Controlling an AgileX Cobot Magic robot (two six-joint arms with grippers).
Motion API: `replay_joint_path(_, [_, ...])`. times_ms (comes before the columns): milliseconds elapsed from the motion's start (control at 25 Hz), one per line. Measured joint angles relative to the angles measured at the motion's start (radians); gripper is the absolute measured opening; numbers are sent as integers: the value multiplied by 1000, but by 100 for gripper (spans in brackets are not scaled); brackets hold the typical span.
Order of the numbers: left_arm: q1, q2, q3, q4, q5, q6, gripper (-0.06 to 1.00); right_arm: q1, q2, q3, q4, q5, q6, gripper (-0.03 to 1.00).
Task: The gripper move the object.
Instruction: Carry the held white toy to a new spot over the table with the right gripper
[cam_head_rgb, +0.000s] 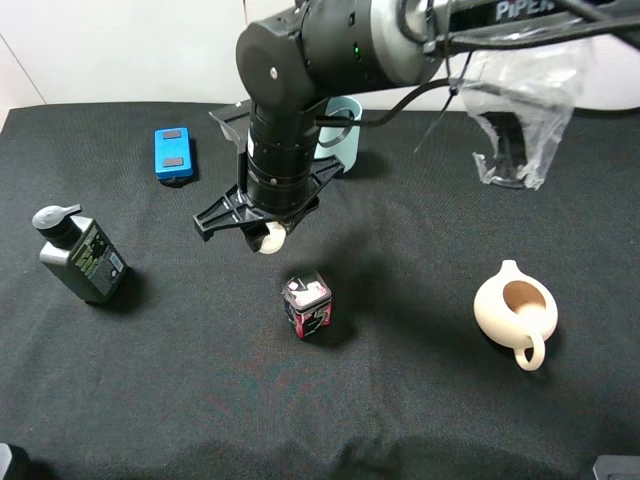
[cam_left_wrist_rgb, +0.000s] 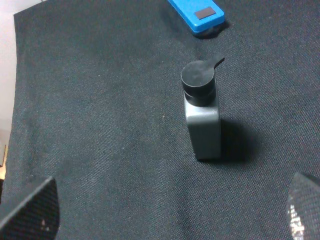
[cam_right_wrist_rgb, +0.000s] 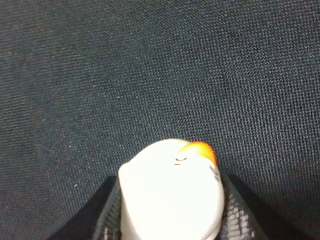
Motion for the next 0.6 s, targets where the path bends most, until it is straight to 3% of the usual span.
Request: replay_joint_path(600, [0, 0, 0, 0, 0, 0, 96, 0, 94, 9, 8, -35, 0, 31])
